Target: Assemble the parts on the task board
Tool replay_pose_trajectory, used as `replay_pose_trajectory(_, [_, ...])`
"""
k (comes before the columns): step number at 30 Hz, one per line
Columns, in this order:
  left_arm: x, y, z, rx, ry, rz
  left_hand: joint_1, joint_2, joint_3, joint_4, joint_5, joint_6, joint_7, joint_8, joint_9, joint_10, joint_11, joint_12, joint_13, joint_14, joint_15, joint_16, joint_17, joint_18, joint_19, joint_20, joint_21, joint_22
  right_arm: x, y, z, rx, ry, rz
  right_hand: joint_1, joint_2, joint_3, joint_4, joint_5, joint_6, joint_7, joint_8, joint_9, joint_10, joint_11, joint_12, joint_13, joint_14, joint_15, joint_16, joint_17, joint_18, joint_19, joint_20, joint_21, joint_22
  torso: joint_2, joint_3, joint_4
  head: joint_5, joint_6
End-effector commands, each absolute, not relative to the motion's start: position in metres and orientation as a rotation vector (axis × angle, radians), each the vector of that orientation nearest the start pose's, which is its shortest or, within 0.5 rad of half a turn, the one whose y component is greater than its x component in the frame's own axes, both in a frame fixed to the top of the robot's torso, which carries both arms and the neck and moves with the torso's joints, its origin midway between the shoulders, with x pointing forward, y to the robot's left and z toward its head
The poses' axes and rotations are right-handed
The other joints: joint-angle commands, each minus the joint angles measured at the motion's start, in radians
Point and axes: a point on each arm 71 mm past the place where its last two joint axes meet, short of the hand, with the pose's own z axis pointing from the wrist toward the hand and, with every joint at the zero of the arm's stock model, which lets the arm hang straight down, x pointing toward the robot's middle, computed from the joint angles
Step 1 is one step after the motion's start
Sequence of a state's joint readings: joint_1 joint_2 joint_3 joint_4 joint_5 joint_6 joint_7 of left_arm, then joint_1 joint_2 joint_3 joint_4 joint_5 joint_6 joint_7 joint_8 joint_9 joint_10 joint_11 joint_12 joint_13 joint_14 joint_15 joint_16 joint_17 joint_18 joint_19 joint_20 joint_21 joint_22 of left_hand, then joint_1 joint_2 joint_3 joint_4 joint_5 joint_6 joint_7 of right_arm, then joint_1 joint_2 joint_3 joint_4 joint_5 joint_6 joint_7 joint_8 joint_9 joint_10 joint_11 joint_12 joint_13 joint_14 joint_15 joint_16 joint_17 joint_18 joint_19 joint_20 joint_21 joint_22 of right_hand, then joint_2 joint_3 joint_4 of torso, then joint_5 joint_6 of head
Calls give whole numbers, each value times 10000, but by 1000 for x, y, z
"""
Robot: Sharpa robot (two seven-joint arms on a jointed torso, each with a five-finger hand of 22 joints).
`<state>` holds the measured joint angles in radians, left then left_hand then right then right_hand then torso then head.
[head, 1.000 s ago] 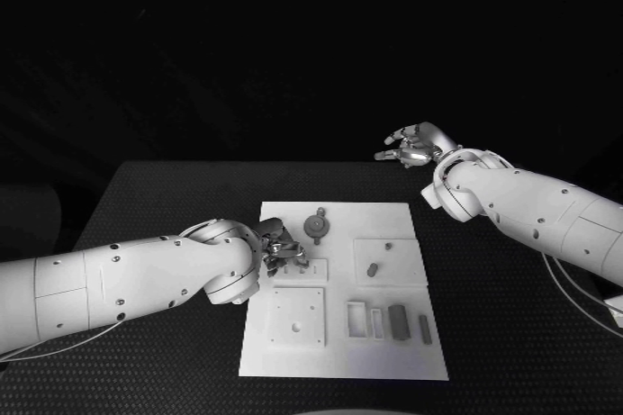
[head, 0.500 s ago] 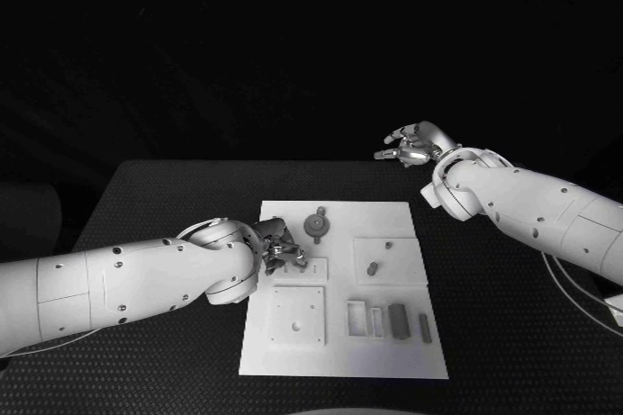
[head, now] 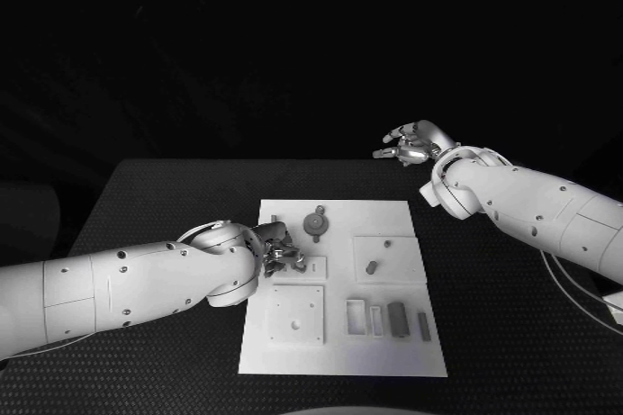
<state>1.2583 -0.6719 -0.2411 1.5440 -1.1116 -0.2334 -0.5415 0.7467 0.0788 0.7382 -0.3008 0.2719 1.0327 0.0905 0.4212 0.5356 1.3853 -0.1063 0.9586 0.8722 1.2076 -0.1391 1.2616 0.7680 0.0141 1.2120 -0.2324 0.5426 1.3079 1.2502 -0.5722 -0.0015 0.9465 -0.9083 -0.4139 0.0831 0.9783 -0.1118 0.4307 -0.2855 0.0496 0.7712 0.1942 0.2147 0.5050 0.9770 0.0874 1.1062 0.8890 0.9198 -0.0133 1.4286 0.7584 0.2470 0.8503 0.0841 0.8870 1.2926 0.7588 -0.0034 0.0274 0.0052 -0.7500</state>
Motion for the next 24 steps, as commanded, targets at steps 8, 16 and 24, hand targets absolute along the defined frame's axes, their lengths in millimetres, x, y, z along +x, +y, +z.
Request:
replay_pose_trajectory(8, [458,140,-250,-1390,21415,-4388,-200,72,184,93,-186,1859,-1031,111,1046,-107,-165,92,-51,-95,-39,130,-171,166,134,-60,12,155,591,-241,-169,4271,15032,7373,-2,81,-68,17,5,96,3,44,-5,-1517,-32,49,-23,-8,-80,63,-14,146,0,98,5,15,-5,-10,16,-14,-5])
replay_pose_trajectory(16, [458,141,-250,-1503,21270,-4447,-260,127,199,95,-205,1872,-1036,115,1063,-101,-169,107,-68,-97,-39,175,-234,169,148,-60,7,158,591,-241,-169,4268,15030,7374,-7,88,-74,20,5,96,4,46,-6,-1519,-32,54,-32,-11,-80,67,-20,148,-2,104,3,16,-4,-7,8,-10,-8])
replay_pose_trajectory(24, [458,139,-250,-1487,21238,-4494,-263,137,227,83,-188,1880,-1043,117,1072,-93,-177,117,-77,-94,-45,202,-268,176,160,-66,10,162,591,-241,-169,4266,15046,7381,-25,97,-84,28,4,96,5,48,-8,-1521,-31,61,-43,-13,-79,72,-27,148,-3,112,2,18,-6,-3,9,-15,-6])
